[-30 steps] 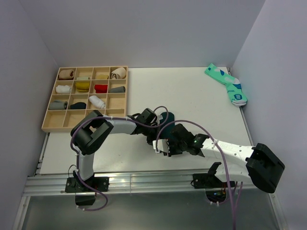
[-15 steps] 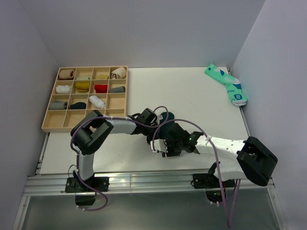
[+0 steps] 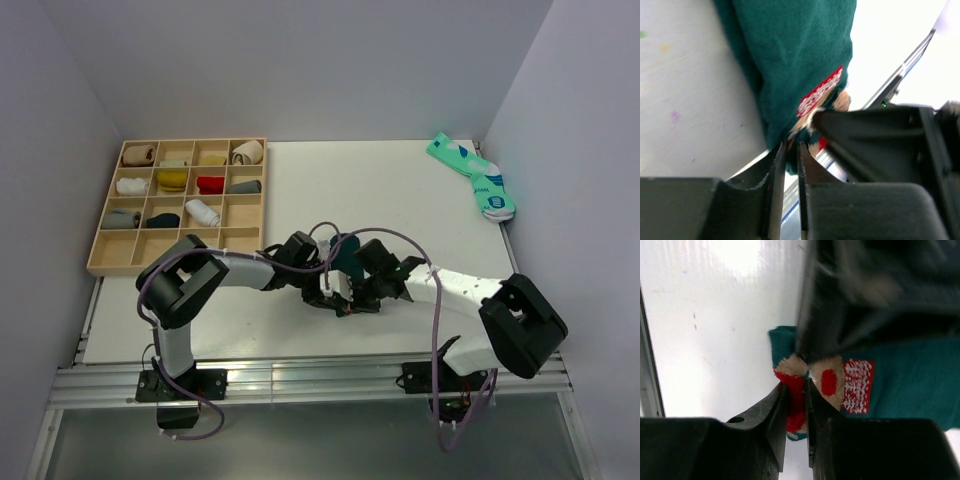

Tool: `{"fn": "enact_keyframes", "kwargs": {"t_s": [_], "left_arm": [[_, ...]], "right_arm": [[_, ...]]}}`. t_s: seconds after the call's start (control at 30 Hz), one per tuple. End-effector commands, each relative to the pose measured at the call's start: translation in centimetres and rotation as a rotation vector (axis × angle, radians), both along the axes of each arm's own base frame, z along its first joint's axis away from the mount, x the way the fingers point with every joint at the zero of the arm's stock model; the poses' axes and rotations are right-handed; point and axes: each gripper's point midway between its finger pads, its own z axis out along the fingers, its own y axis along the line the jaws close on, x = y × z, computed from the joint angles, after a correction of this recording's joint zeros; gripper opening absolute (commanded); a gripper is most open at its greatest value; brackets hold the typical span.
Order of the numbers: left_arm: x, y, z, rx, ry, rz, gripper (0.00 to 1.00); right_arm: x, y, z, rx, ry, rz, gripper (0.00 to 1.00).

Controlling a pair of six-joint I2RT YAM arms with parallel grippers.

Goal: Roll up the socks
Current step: Roll the sock at the center of the board.

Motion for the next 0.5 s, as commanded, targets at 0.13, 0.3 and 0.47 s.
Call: {"fn": "enact_keyframes", "kwargs": {"t_s": [0.13,0.3,0.47], "left_arm": [[1.7,0.4,1.6,-0.015,-0.109,0.168,0.29],[3.2,1.3,2.6,0.008,-0.253,0.286,0.32],[3.5,2.1,5.7,-0.086,-0.44,0.353,0.34]], "right_arm": [[-2.5,-2.0,0.5,-0.012,0.331,0.018,0.18],[-3.5,-2.0,1.0,0.008,0.504,0.061,0.17],[-3.5,-1.9,1.4,0.023,0.697,0.05,0.18]]}}
